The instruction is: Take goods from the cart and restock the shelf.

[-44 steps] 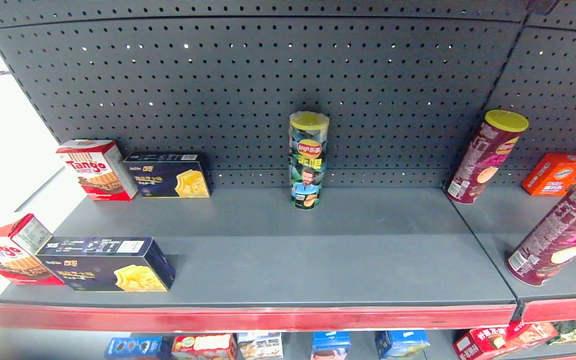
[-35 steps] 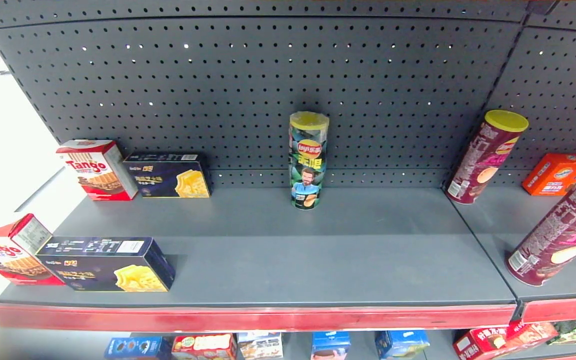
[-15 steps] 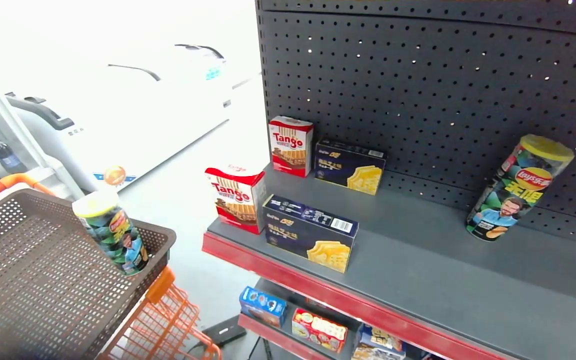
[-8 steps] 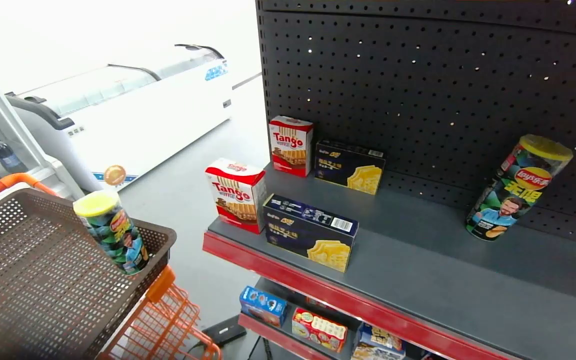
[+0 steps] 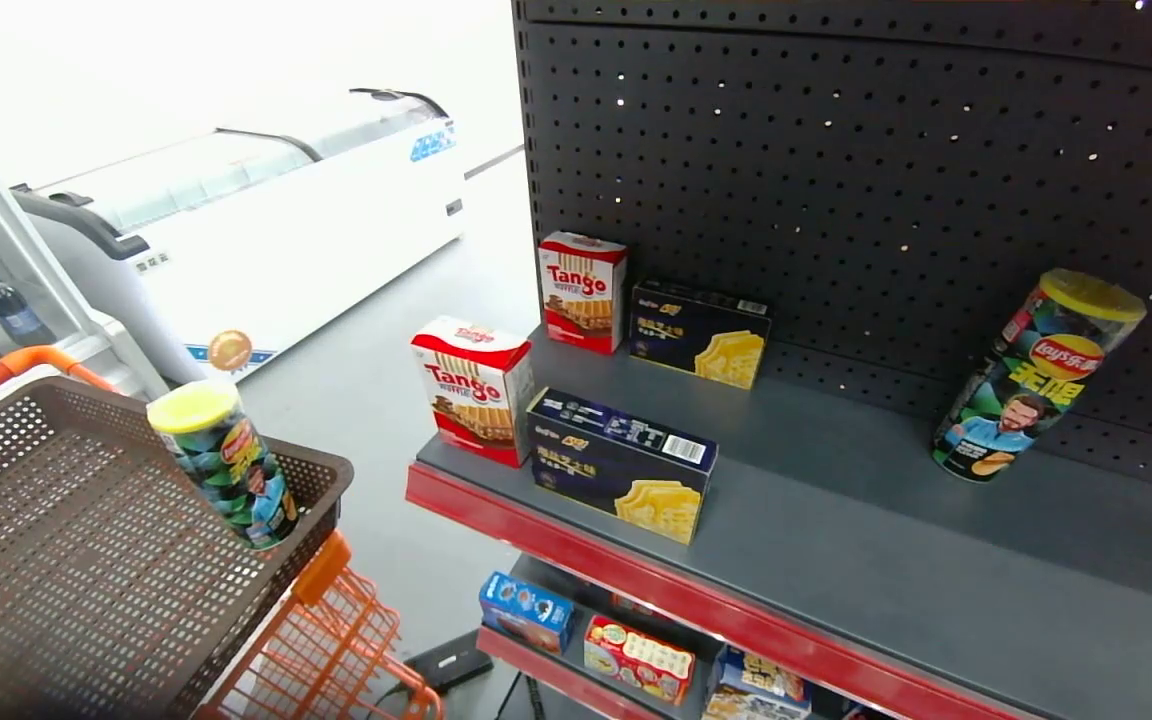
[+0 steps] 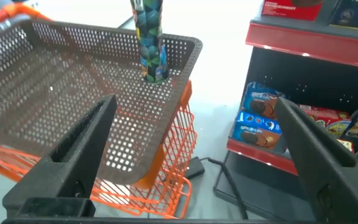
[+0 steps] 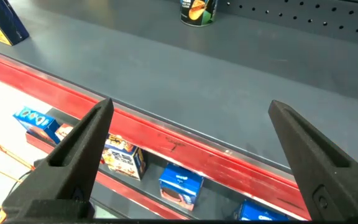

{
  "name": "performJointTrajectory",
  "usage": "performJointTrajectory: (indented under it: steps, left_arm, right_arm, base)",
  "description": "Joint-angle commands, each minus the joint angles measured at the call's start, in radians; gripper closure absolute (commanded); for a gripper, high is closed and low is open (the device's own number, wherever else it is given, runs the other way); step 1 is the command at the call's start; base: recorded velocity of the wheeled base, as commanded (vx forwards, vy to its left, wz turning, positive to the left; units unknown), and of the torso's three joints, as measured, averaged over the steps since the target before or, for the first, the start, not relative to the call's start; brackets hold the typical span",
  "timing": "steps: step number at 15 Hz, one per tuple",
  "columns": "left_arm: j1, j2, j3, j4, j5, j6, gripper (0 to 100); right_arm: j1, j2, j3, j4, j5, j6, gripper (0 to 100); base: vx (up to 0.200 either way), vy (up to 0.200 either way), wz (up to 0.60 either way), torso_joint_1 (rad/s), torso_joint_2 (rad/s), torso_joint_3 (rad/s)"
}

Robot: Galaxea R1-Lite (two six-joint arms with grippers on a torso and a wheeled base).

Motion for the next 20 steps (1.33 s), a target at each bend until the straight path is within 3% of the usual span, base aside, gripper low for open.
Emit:
performJointTrajectory:
  steps: [1,3,6,7,8,11,12,14,16,20]
  left_arm:
    - [-0.018,0.082,-0.089,0.044,-0.010,0.036,0]
    - [-0.042,0.257,-0.186,0.053,-0.007,0.011,0]
    - [-0.051,0.470,-0.262,0.011,0.041,0.009,0]
    - [-0.042,0.502,-0.264,-0.001,0.059,0.009,0]
    - [0.042,0.602,-0.275,-0.032,0.116,0.016,0]
    - [0.064,0.706,-0.275,-0.081,0.122,0.006,0]
    - [0.067,0.883,-0.255,-0.190,0.118,-0.015,0]
    - [0.071,1.048,-0.220,-0.426,0.118,-0.053,0]
    - [0.087,1.203,-0.181,-0.650,0.118,-0.069,0]
    - [0.123,1.453,-0.183,-0.923,0.119,-0.087,0]
  right_arm:
    - [0.000,0.000,0.000,-0.001,0.002,0.000,0]
    - [0.000,0.000,0.000,-0.001,0.000,0.000,0]
    - [0.000,0.000,0.000,-0.001,0.000,0.000,0]
    - [0.000,0.000,0.000,-0.001,0.000,-0.001,0]
    - [0.000,0.000,0.000,-0.001,0.000,0.000,0]
    - [0.000,0.000,0.000,-0.001,0.000,-0.001,0]
    - [0.000,0.000,0.000,-0.001,0.000,-0.001,0]
    - [0.000,0.000,0.000,-0.001,0.002,0.000,0]
    - [0.000,0.000,0.000,-0.001,0.000,0.000,0]
    - [0.000,0.000,0.000,-0.001,0.000,-0.001,0]
  base:
    - [0.000,0.000,0.00,0.000,0.00,0.000]
    - [0.000,0.000,0.00,0.000,0.00,0.000]
    - [0.000,0.000,0.00,0.000,0.00,0.000]
    - [0.000,0.000,0.00,0.000,0.00,0.000]
    - [0.000,0.000,0.00,0.000,0.00,0.000]
    - [0.000,0.000,0.00,0.000,0.00,0.000]
    - [0.000,0.000,0.00,0.000,0.00,0.000]
    - [0.000,0.000,0.00,0.000,0.00,0.000]
    - [0.000,0.000,0.00,0.000,0.00,0.000]
    - [0.000,0.000,0.00,0.000,0.00,0.000]
